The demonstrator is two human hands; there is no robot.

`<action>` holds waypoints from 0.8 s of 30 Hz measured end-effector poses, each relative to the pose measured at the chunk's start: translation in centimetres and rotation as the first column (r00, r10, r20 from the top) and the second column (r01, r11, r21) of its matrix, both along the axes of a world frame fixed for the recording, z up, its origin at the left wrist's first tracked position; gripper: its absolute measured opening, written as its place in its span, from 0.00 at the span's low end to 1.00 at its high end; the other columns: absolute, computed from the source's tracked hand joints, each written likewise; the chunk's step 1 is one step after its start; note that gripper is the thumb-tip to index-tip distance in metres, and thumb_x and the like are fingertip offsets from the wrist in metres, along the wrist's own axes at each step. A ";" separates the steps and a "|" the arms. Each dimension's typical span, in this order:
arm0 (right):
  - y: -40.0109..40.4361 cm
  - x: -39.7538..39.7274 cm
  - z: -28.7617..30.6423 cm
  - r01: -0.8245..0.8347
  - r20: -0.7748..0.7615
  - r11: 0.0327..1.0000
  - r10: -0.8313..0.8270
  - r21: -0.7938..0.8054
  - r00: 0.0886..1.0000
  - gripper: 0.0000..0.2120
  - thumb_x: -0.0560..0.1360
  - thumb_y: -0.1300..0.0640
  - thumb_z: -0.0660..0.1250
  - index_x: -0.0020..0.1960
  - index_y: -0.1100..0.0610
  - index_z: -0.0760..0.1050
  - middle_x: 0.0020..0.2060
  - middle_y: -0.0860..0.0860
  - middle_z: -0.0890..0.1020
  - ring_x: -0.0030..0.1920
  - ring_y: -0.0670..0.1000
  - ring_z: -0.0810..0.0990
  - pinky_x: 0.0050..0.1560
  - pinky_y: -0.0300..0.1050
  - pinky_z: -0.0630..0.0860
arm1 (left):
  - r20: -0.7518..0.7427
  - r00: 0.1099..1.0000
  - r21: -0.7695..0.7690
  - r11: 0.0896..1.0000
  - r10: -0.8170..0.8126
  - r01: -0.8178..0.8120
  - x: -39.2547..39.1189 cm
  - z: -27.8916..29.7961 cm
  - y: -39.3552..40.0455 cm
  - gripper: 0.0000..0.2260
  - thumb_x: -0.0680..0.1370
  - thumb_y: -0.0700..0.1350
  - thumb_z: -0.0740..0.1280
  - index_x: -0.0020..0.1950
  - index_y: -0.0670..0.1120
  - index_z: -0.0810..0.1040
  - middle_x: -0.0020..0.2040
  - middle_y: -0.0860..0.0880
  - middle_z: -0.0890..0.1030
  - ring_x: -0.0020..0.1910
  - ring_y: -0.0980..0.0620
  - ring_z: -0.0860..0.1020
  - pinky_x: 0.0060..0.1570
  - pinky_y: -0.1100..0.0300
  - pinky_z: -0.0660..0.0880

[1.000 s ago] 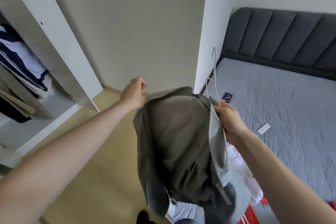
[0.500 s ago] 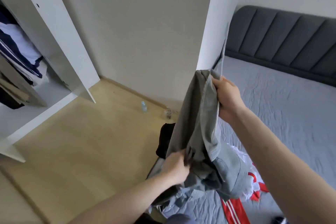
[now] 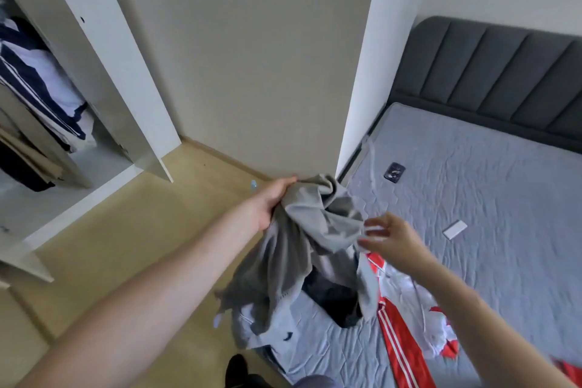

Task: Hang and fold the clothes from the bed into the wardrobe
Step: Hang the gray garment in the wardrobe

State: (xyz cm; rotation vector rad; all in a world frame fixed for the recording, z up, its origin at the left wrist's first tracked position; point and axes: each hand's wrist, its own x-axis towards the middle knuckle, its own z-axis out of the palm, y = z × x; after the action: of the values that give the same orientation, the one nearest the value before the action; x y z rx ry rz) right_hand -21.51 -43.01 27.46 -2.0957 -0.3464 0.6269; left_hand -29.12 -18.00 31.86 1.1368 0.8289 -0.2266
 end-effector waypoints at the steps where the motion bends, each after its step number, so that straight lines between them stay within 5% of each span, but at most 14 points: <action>1: 0.4 -1.6 -0.5 -0.060 -0.041 0.997 0.062 0.050 0.997 0.20 0.67 0.66 0.80 0.53 0.53 0.76 0.51 0.49 0.85 0.53 0.52 0.85 0.49 0.50 0.84 | 0.009 0.999 -0.048 0.998 0.032 -0.032 0.5 0.4 -0.1 0.20 0.84 0.57 0.60 0.49 0.43 0.82 0.42 0.42 0.84 0.43 0.43 0.80 0.47 0.54 0.77; 5: 2.4 -6.7 -2.3 -0.124 -0.110 0.978 0.143 0.166 0.984 0.35 0.56 0.50 0.87 0.59 0.49 0.76 0.53 0.44 0.85 0.55 0.42 0.84 0.54 0.41 0.81 | 0.053 0.979 -0.109 0.975 0.198 -0.192 2.4 0.7 -0.6 0.21 0.86 0.56 0.57 0.54 0.40 0.81 0.40 0.41 0.85 0.43 0.42 0.80 0.43 0.51 0.77; 9: 4.6 -7.7 -2.9 0.009 -0.104 0.981 0.011 0.192 0.995 0.27 0.64 0.49 0.85 0.58 0.51 0.77 0.51 0.45 0.86 0.50 0.42 0.86 0.52 0.45 0.84 | 0.091 0.953 -0.098 0.955 0.290 -0.281 4.1 -0.3 -0.5 0.23 0.85 0.57 0.60 0.69 0.40 0.77 0.61 0.38 0.83 0.58 0.40 0.83 0.46 0.49 0.82; 11: 5.1 -7.0 -2.6 0.057 -0.026 0.979 -0.053 0.196 0.998 0.19 0.69 0.51 0.81 0.53 0.56 0.78 0.46 0.46 0.86 0.47 0.45 0.85 0.51 0.48 0.83 | 0.130 0.937 -0.073 0.946 0.324 -0.317 4.8 -0.6 0.9 0.25 0.82 0.60 0.62 0.68 0.41 0.78 0.60 0.38 0.84 0.57 0.39 0.84 0.51 0.46 0.83; 15: 4.9 -4.8 0.6 0.116 0.014 0.937 -0.127 0.329 0.992 0.17 0.76 0.63 0.74 0.37 0.55 0.67 0.27 0.39 0.75 0.29 0.36 0.71 0.34 0.32 0.69 | 0.142 0.940 0.202 0.920 0.311 -0.335 4.7 -0.9 5.2 0.33 0.72 0.69 0.69 0.64 0.45 0.80 0.57 0.43 0.85 0.52 0.42 0.85 0.56 0.46 0.82; 18: 4.9 -2.4 2.9 0.154 -0.007 0.881 -0.169 0.447 0.986 0.22 0.77 0.66 0.71 0.36 0.51 0.63 0.23 0.37 0.72 0.27 0.36 0.70 0.34 0.32 0.67 | 0.126 0.977 0.462 0.861 0.172 -0.211 3.3 -0.7 5.6 0.25 0.78 0.64 0.68 0.61 0.44 0.80 0.56 0.45 0.84 0.52 0.45 0.83 0.54 0.51 0.82; 22: 5.4 0.3 4.4 0.191 -0.045 0.853 -0.194 0.485 0.980 0.20 0.77 0.61 0.73 0.37 0.52 0.62 0.30 0.46 0.69 0.32 0.43 0.69 0.39 0.41 0.69 | 0.095 0.991 0.872 0.488 -0.096 -0.037 -0.1 0.1 2.3 0.16 0.77 0.53 0.71 0.60 0.47 0.73 0.55 0.48 0.78 0.52 0.48 0.79 0.54 0.53 0.78; 24: 5.5 1.2 4.9 0.213 -0.087 0.830 -0.196 0.515 0.977 0.19 0.79 0.63 0.71 0.37 0.53 0.64 0.28 0.44 0.73 0.31 0.43 0.72 0.36 0.40 0.72 | 0.121 0.946 0.856 0.514 -0.302 0.054 -2.5 0.5 -1.0 0.11 0.76 0.47 0.71 0.56 0.49 0.74 0.51 0.50 0.79 0.50 0.49 0.79 0.51 0.56 0.77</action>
State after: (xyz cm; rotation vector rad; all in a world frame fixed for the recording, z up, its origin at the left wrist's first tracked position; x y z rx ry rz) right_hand -20.36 -37.52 32.36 -1.5665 -0.2353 0.3793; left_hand -31.60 -19.01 32.37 2.1530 0.5626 0.2053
